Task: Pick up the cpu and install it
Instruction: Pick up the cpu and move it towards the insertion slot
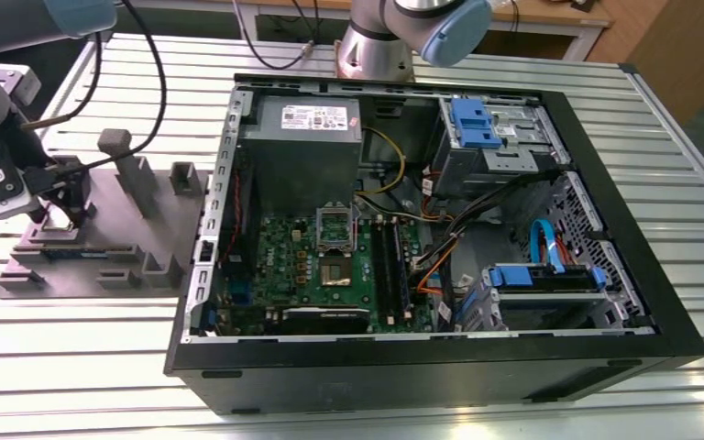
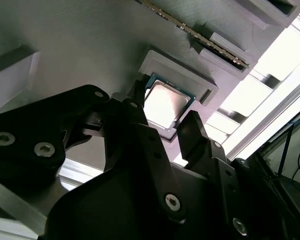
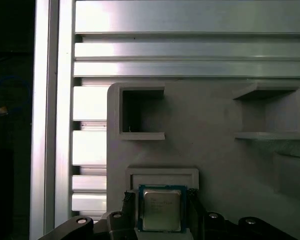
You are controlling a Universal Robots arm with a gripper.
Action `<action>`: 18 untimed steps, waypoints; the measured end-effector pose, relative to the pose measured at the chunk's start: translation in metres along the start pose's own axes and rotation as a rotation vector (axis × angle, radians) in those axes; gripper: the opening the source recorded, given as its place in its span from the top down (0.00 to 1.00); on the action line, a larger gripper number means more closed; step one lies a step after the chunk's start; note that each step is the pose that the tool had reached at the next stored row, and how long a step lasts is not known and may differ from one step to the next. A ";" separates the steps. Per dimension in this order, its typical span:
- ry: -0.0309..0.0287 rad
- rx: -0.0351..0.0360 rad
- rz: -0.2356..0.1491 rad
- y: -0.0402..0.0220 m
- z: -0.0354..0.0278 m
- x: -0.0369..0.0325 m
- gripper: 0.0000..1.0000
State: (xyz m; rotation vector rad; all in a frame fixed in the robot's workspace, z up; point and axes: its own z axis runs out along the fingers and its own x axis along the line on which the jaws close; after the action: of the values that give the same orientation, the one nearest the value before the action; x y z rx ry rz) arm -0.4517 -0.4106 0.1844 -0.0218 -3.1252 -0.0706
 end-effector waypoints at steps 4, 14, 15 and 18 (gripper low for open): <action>0.0000 0.0001 0.001 -0.0001 0.0016 0.0001 0.47; -0.0003 0.0002 0.001 -0.0001 0.0019 0.0032 0.47; -0.0003 0.0002 0.001 -0.0001 0.0019 0.0032 0.47; -0.0004 0.0014 0.001 -0.0001 0.0020 0.0033 0.47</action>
State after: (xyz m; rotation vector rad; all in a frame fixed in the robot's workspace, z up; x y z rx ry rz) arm -0.4550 -0.4106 0.1824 -0.0228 -3.1256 -0.0684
